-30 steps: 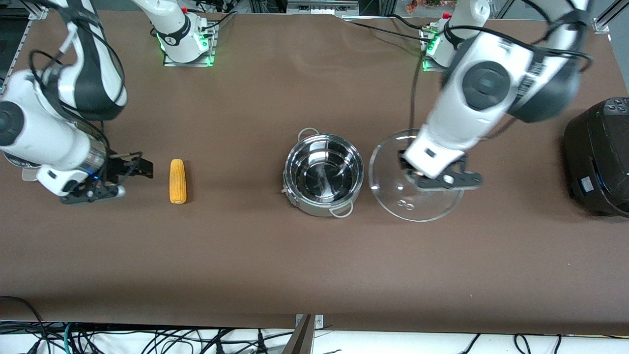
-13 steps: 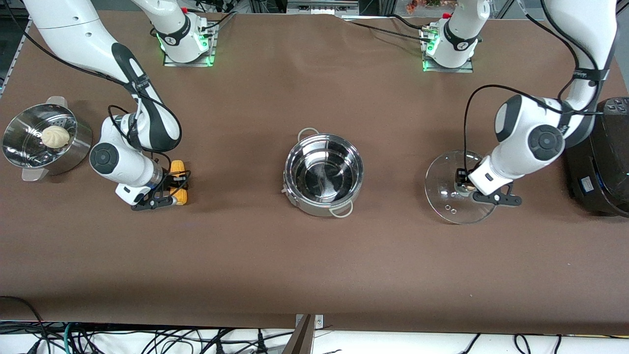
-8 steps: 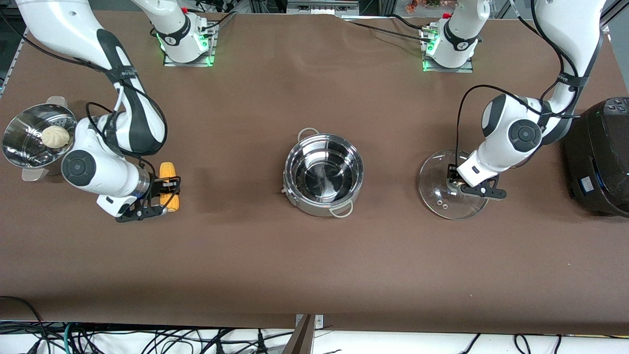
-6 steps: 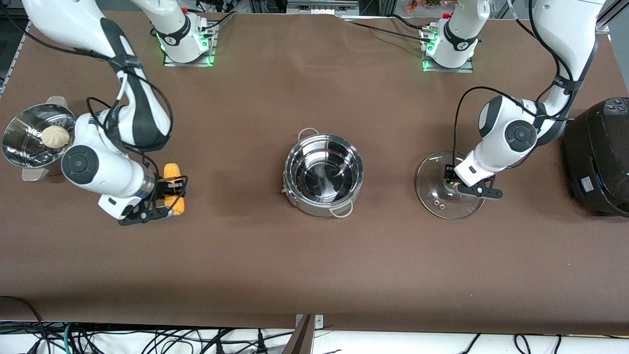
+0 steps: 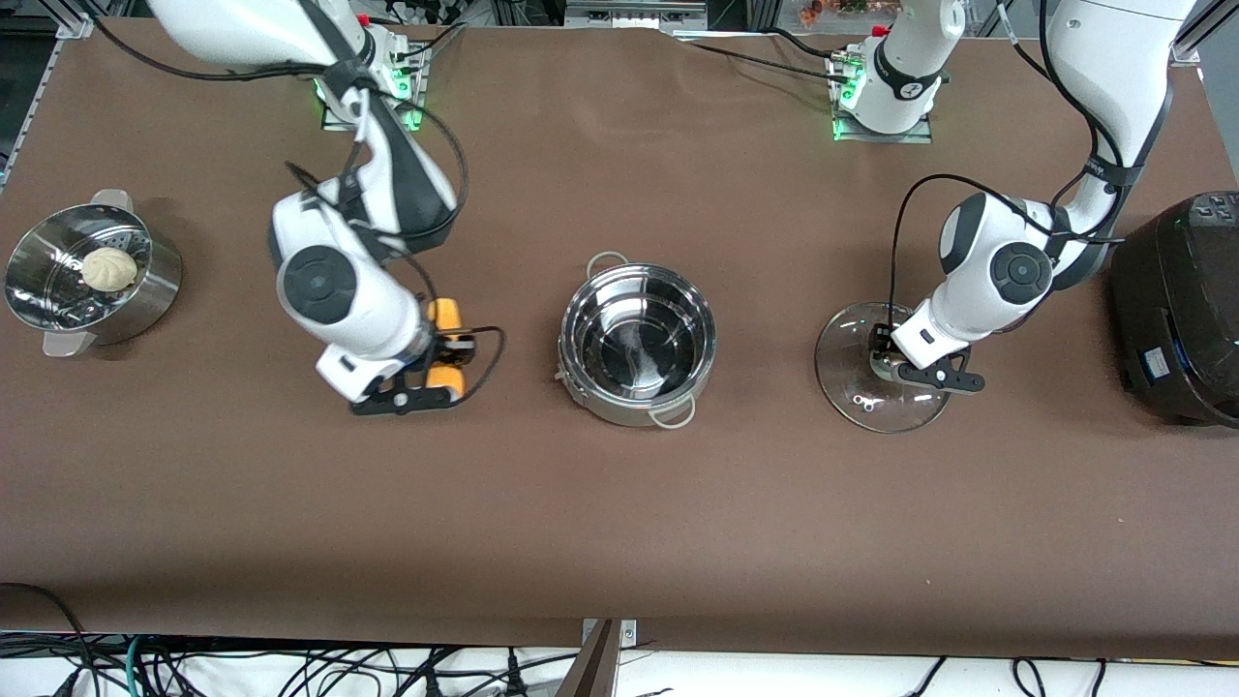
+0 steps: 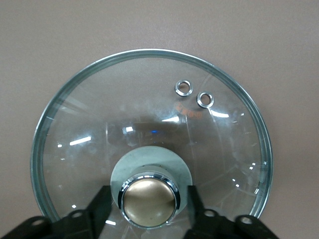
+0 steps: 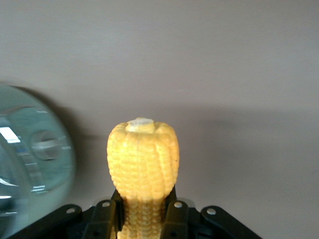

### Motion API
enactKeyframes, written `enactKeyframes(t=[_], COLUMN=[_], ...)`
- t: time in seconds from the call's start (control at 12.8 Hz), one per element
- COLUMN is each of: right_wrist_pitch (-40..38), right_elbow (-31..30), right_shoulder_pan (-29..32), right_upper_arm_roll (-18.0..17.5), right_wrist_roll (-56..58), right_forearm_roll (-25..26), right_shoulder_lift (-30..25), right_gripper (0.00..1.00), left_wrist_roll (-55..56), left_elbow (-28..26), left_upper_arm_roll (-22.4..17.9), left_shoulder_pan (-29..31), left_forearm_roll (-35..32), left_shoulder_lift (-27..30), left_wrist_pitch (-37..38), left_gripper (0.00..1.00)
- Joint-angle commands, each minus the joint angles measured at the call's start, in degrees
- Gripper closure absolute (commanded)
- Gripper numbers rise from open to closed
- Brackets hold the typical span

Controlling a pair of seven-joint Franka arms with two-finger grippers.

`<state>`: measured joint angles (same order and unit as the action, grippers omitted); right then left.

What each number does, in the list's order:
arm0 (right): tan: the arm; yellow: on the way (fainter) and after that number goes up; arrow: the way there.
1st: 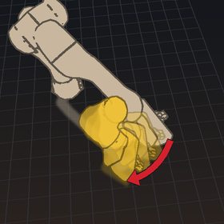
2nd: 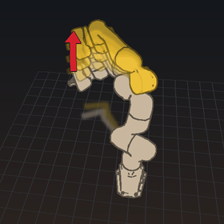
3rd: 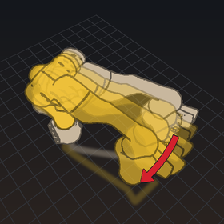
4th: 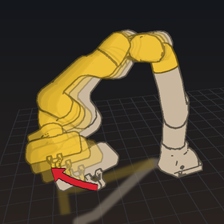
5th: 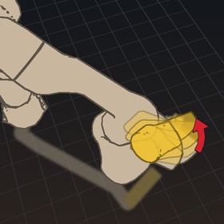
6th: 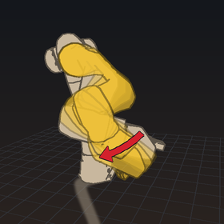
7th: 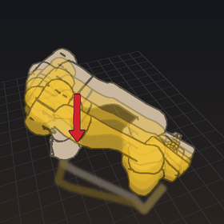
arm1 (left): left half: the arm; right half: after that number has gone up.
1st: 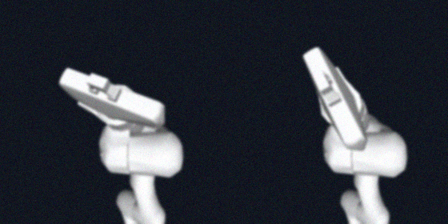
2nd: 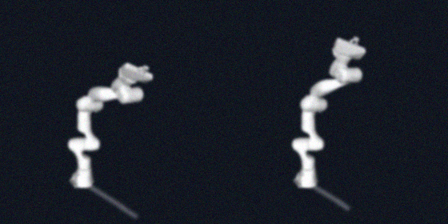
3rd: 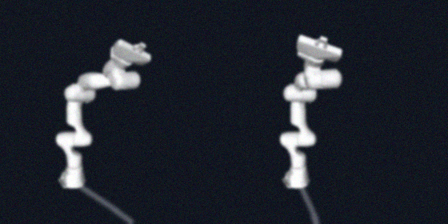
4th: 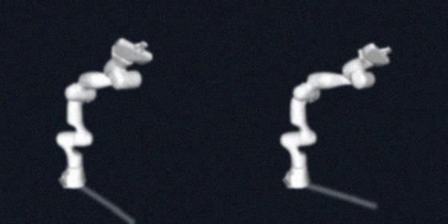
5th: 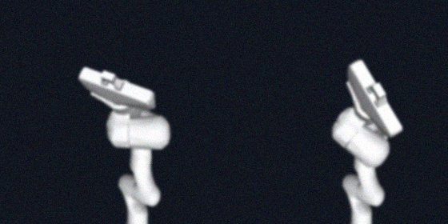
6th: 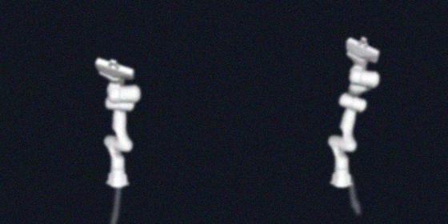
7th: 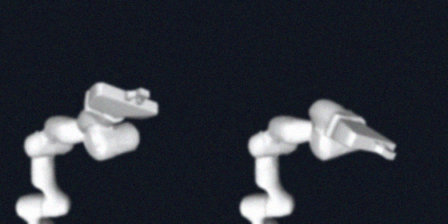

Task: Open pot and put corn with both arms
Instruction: 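Carry the corn over the pot with the right gripper while the left releases the lid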

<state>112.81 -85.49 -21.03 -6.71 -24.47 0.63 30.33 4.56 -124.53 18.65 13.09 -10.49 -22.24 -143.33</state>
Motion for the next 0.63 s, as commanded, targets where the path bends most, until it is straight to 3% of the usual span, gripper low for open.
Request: enactKeyframes(t=[0.0,0.16,0.31,0.55], right_wrist_pitch=[-1.54,-1.45,-1.36,0.91], right_elbow=[6.29,12.16,18.06,21.16], right_shoulder_pan=[-6.72,-11.20,-13.77,-15.35], right_upper_arm_roll=[0.56,0.56,0.65,0.56], right_wrist_roll=[-11.17,-18.29,-23.32,-25.09], right_forearm_roll=[-0.02,0.07,0.07,-0.02], right_shoulder_lift=[4.55,9.19,12.98,15.54], right_gripper=[0.96,0.95,0.92,0.90], left_wrist_roll=[-0.52,-0.43,-0.60,-0.87], left_elbow=[1.21,5.77,13.14,25.79], left_upper_arm_roll=[0.25,0.86,1.73,3.32], left_shoulder_pan=[0.36,0.10,-0.25,-0.25], left_forearm_roll=[-1.03,-1.03,-0.42,0.03], left_shoulder_lift=[1.84,4.04,5.89,7.03], left_wrist_pitch=[2.25,10.48,23.38,42.11], left_gripper=[0.00,0.00,0.00,0.00])
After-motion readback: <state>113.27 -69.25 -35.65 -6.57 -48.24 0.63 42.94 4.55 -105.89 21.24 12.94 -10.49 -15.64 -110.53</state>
